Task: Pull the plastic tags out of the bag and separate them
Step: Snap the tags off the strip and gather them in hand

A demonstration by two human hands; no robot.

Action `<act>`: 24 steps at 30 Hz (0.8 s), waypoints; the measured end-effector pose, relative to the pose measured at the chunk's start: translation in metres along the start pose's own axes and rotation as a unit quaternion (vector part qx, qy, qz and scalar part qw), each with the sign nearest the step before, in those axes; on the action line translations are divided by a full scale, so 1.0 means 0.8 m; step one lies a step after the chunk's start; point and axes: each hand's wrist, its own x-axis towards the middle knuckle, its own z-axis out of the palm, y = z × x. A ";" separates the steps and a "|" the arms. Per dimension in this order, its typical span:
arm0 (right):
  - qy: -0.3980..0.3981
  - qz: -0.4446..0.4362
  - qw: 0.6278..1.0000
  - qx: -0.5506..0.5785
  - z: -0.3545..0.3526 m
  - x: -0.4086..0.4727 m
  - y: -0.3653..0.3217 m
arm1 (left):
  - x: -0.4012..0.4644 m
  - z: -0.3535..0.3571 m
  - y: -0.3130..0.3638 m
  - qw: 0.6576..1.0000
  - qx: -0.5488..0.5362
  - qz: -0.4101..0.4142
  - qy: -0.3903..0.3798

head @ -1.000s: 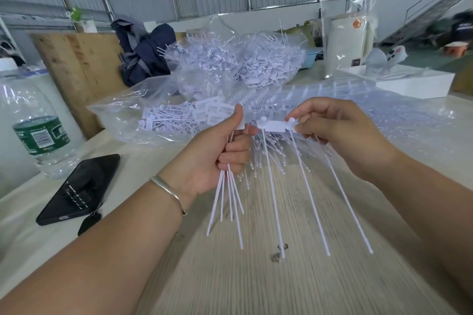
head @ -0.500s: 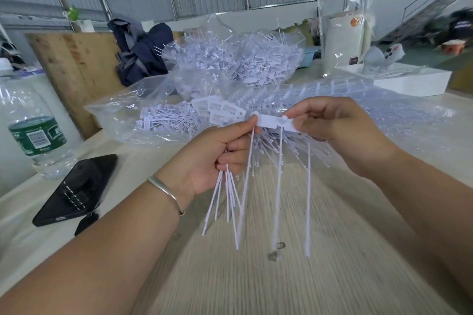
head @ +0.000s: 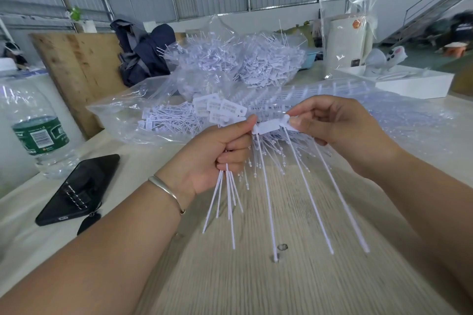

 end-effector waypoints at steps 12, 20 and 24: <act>-0.077 0.043 0.996 0.018 0.006 -0.004 -0.004 | -0.003 0.001 -0.006 0.997 -0.009 0.015 -0.071; -0.121 0.048 0.991 0.032 0.019 -0.009 -0.004 | -0.001 0.014 -0.020 0.992 -0.016 -0.024 -0.126; -0.090 0.041 0.995 0.029 0.014 -0.007 -0.004 | 0.003 0.013 -0.019 0.994 -0.060 -0.038 -0.088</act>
